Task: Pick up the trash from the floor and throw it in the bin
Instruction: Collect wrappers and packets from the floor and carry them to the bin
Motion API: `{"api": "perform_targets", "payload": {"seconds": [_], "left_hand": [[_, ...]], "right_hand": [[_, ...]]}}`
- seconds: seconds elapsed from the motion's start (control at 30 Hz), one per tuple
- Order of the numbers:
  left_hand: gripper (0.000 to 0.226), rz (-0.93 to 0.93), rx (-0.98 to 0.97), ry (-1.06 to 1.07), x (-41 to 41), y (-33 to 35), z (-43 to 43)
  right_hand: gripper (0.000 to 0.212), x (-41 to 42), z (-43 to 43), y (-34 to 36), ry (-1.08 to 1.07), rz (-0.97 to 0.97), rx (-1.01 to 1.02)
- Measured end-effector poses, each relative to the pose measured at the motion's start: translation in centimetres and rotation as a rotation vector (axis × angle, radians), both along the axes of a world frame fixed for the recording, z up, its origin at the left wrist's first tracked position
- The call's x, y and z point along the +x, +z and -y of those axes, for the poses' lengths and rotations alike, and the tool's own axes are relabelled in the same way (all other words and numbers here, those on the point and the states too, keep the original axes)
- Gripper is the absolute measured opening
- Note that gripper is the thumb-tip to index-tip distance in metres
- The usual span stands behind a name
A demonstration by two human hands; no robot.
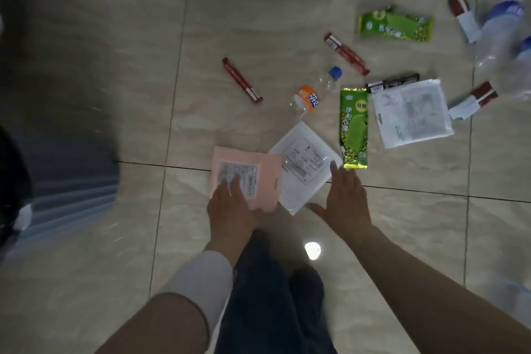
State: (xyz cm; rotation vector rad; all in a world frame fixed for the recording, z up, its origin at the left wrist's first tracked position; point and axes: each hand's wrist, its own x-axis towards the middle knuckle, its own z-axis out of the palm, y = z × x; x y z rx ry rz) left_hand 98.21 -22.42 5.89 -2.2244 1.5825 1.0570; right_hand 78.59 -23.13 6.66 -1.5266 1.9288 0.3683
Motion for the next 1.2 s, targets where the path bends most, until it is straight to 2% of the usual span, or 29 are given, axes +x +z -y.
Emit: {"api": "perform_targets", "payload": {"seconds": [0.13,0.23,0.33,0.4,0.5,0.6,0.67,0.7,0.77,0.83,0.93,1.0,1.03,1.1,1.2], "left_hand": [[0.107,0.037,-0.018,0.466,0.3,-8.8,3.9],[0.116,0.043,-0.016,0.63,1.2,-13.0,5.1],[0.1,0.041,-0.014,0.702,1.9,-15.1,4.6],[0.077,-0.033,-0.022,0.716,2.3,-15.4,4.0],[0.038,-0.146,0.09,0.533,2.8,-13.1,3.7],[0.023,-0.251,0.129,0.443,2.4,-8.1,4.4],[0.013,-0.283,0.164,0.297,1.5,-4.2,5.9],[0.016,-0.288,0.184,0.201,0.9,-2.6,7.1],[0.037,-0.254,0.188,0.008,-0.4,0.0,10.1],[0.045,-0.236,0.122,-0.136,-2.4,0.9,13.7],[0.048,-0.178,-0.029,-0.348,-6.1,-1.0,19.0],[0.055,-0.18,-0.126,-0.447,-8.3,-4.1,21.9],[0.058,-0.185,-0.17,-0.449,-9.4,-5.9,23.2],[0.052,-0.186,-0.224,-0.394,-11.4,-9.0,24.9],[0.062,-0.185,-0.197,-0.302,-14.1,-11.6,25.3]], "right_hand": [[0.108,-1.3,4.6,-8.8,-0.008,0.008,-0.084],[0.109,-1.5,7.0,-13.0,-0.025,-0.068,-0.107],[0.097,-1.0,7.9,-14.9,-0.039,-0.127,-0.094],[0.076,-1.1,8.4,-15.0,-0.127,-0.04,-0.04],[0.033,-2.1,8.3,-12.8,-0.082,0.039,0.032],[0.018,-4.1,7.5,-8.8,-0.11,0.094,0.1],[0.018,-6.1,7.4,-5.6,-0.174,0.111,0.187],[0.022,-7.2,7.6,-4.1,-0.184,0.102,0.219],[0.032,-9.2,8.6,-2.0,-0.152,0.048,0.243],[0.051,-10.9,10.2,-1.8,-0.101,-0.039,0.22],[0.087,-11.9,12.9,-5.2,-0.087,-0.074,0.161],[0.101,-11.5,14.0,-8.7,-0.172,-0.064,0.088],[0.1,-11.1,14.1,-10.5,-0.235,-0.077,0.035],[0.08,-10.4,13.6,-13.2,-0.357,-0.104,-0.051],[0.049,-10.1,12.0,-15.0,-0.479,0.026,-0.093]]}}
